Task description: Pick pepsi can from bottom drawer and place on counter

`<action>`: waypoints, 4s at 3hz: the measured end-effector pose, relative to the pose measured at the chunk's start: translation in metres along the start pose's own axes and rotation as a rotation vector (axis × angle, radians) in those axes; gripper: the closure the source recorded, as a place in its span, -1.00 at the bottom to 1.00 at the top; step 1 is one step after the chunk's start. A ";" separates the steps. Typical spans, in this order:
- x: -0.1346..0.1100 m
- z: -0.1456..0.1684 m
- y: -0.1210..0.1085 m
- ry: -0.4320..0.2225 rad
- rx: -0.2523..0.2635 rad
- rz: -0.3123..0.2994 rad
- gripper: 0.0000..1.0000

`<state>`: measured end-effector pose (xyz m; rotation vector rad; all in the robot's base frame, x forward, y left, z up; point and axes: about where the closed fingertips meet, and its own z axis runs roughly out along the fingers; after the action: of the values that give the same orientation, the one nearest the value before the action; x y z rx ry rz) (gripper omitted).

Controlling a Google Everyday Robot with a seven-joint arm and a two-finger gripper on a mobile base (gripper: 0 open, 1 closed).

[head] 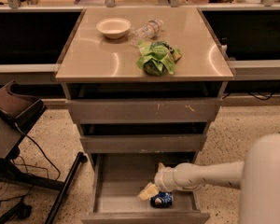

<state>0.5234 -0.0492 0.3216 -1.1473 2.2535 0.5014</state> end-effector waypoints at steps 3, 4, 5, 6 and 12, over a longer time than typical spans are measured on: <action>-0.004 -0.040 -0.046 0.113 0.207 0.138 -1.00; 0.025 0.007 -0.052 0.147 0.138 0.179 -1.00; 0.055 0.046 -0.057 0.191 0.101 0.221 -1.00; 0.094 0.057 -0.065 0.234 0.120 0.268 -1.00; 0.152 0.122 -0.056 0.325 -0.002 0.372 -1.00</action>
Offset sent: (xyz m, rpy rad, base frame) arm 0.0112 -0.0252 0.0293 -0.0895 0.0120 -0.1451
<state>0.5339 -0.1070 0.1275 -0.8585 2.7711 0.4861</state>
